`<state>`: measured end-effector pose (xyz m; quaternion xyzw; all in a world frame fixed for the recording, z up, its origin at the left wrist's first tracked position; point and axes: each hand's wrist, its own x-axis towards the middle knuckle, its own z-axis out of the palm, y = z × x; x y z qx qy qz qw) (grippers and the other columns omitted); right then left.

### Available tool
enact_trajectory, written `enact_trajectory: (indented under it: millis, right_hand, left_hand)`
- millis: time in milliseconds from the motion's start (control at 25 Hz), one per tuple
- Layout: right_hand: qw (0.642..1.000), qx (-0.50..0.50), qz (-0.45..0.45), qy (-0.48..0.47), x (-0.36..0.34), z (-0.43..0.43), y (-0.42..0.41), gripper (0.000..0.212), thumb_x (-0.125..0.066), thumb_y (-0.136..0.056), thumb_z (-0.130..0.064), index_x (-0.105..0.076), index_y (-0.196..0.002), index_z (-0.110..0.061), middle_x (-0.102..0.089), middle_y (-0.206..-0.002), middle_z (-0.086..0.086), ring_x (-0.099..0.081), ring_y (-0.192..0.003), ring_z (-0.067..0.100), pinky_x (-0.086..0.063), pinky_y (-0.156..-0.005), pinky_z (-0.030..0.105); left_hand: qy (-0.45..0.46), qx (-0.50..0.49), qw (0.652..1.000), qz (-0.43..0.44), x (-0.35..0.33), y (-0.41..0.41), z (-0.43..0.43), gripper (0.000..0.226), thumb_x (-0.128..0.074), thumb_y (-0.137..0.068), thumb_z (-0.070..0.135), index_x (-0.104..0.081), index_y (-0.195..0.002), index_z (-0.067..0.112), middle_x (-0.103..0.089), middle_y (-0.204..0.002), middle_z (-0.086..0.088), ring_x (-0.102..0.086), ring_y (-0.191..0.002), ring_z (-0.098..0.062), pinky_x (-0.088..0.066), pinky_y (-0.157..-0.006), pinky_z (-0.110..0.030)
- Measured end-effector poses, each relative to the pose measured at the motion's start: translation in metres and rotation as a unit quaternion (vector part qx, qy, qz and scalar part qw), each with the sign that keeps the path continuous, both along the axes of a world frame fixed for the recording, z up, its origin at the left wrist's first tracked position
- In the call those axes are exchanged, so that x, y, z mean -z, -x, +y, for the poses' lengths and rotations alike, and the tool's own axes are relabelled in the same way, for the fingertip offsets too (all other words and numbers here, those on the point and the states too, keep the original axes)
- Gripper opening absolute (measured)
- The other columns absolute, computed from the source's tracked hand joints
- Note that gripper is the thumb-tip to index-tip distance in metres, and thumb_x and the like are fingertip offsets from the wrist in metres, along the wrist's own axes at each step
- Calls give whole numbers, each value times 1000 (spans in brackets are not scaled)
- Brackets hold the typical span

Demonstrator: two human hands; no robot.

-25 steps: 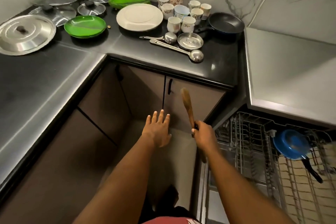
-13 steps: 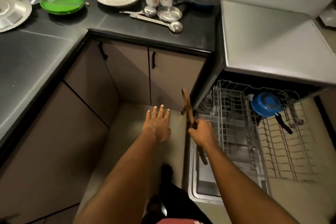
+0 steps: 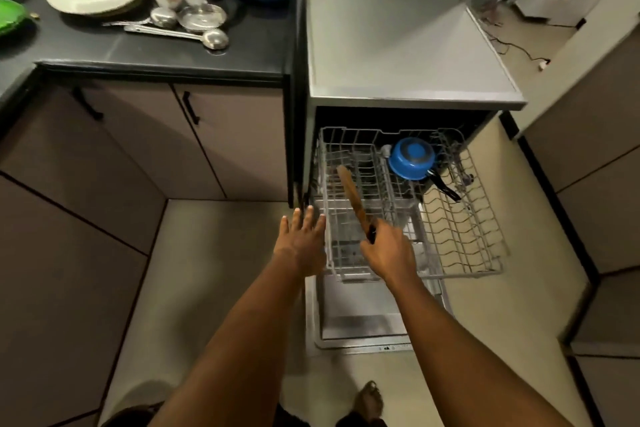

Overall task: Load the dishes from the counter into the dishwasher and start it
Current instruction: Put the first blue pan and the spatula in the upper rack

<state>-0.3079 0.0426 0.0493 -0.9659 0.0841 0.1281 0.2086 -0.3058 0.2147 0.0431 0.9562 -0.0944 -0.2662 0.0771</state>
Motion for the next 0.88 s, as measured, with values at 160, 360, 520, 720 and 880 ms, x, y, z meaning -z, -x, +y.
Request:
enact_trajectory:
  millis: [160, 360, 520, 720, 880]
  right_hand:
    - [1000, -14, -1, 19, 5, -83, 1, 16, -58, -93, -26, -60, -106, -16, -60, -83, 0, -58, -74, 19, -46, -64, 29]
    - [1000, -9, -6, -1, 21, -151, -18, 19, -55, -96, -28, -58, -111, -18, -59, -86, -1, -57, -74, 19, -48, -65, 30]
    - [999, -5, -24, -31, 38, -190, -50, 20, -56, -95, -21, -61, -114, -15, -58, -106, 8, -57, -85, 22, -38, -69, 27]
    - [994, 56, -80, -51, 61, -227, -91, 20, -59, -92, -11, -64, -112, -12, -62, -99, 5, -56, -87, 18, -40, -72, 26]
    - [976, 150, -123, -101, 88, -255, -145, 10, -61, -92, -11, -65, -101, -14, -65, -88, -2, -60, -81, 16, -40, -68, 25]
  left_hand:
    - [-7, 9, 1000, 18, 6, -7, -91, 80, -44, -100, 37, 7, -157, 18, 17, -163, -10, 17, -149, -33, 7, -119, -52]
    - [-15, 18, 999, 24, 18, -27, -161, 81, -47, -99, 32, 8, -157, 19, 15, -163, -10, 16, -149, -33, 8, -118, -51]
    - [-4, 29, 998, 48, 34, -64, -195, 83, -50, -98, 29, 7, -157, 17, 15, -163, -10, 15, -149, -32, 7, -119, -47]
    - [-8, 58, 996, 62, 80, -125, -230, 80, -47, -99, 25, 8, -157, 15, 16, -163, -11, 16, -149, -30, 8, -119, -46]
    - [-6, 74, 993, 88, 134, -185, -259, 77, -43, -99, 23, 7, -157, 11, 14, -163, -14, 14, -150, -31, 6, -120, -47]
